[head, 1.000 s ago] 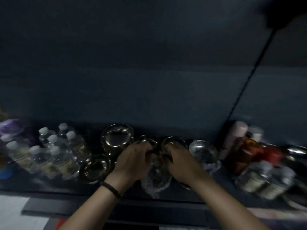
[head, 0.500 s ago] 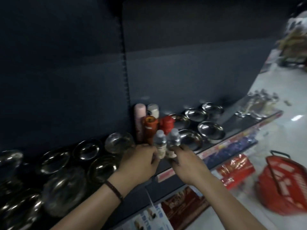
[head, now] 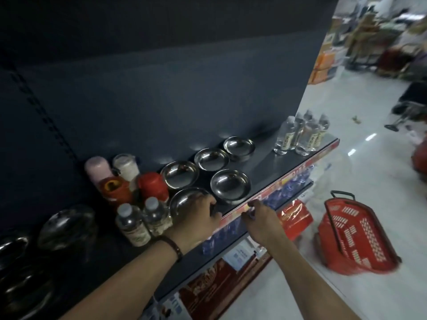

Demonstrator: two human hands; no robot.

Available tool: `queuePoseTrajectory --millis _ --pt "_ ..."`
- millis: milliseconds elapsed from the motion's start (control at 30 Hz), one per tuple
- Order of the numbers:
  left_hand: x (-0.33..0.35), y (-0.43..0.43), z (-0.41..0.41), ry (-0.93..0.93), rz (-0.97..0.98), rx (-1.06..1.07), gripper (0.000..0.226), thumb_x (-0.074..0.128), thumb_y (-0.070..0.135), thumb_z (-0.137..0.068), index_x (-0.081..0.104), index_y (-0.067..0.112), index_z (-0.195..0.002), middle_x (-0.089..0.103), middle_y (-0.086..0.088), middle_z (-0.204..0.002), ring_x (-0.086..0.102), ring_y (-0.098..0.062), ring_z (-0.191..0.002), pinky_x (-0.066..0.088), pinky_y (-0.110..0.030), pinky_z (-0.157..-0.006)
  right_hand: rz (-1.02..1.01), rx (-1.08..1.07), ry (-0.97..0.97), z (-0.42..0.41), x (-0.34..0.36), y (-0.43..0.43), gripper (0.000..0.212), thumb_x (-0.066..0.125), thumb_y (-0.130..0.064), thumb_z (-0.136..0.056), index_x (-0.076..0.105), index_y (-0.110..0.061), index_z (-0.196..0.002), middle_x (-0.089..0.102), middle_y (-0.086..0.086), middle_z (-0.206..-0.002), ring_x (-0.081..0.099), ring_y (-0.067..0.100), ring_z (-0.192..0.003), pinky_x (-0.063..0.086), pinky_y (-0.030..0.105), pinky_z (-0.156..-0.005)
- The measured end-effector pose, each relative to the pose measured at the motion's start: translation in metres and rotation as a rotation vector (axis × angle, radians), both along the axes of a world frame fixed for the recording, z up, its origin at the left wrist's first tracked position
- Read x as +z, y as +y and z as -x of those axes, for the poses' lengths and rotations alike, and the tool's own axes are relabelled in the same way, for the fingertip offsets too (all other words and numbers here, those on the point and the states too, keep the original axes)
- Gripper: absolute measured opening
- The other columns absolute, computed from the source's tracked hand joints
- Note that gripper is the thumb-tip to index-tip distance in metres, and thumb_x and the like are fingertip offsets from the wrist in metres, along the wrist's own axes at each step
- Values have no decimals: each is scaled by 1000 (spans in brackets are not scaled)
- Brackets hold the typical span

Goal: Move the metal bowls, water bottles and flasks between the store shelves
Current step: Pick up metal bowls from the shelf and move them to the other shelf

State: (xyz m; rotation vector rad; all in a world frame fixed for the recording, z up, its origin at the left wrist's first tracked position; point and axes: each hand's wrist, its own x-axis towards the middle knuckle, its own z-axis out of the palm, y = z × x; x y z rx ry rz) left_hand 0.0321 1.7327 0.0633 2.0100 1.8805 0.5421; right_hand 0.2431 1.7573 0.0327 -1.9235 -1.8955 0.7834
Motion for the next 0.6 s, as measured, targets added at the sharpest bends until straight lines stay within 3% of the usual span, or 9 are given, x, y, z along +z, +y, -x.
queuePoseTrajectory --millis 133,300,467,600 --pt "-19 29 -22 -72 125 53 48 70 39 -98 63 15 -138 64 -3 -137 62 -19 -123 55 -35 -103 104 -69 46 -24 -21 43 53 59 -33 -107 45 -9 -151 70 18 -130 69 28 -100 48 28 -71" --pt "-31 50 -34 -91 193 116 53 71 36 -98 58 15 -146 62 -6 -144 64 -20 -124 58 -37 -102 205 -111 133 -23 -41 94 64 59 -41 -106 39 -9 -157 66 25 -135 71 28 -92 58 33 -75" --pt "-36 57 -33 -98 252 163 57 72 37 -99 55 17 -149 59 -5 -149 61 -18 -130 56 -30 -101 259 -157 282 -13 -62 127 54 64 -41 -101 52 -12 -145 73 13 -104 78 22 -75 67 39 -66" --pt "-36 59 -32 -128 286 210 52 73 35 -99 60 16 -146 63 -2 -144 63 -10 -116 49 -16 -83 332 -232 392 -6 -62 134 35 67 -22 -101 57 -7 -131 74 14 -95 80 26 -68 66 37 -58"
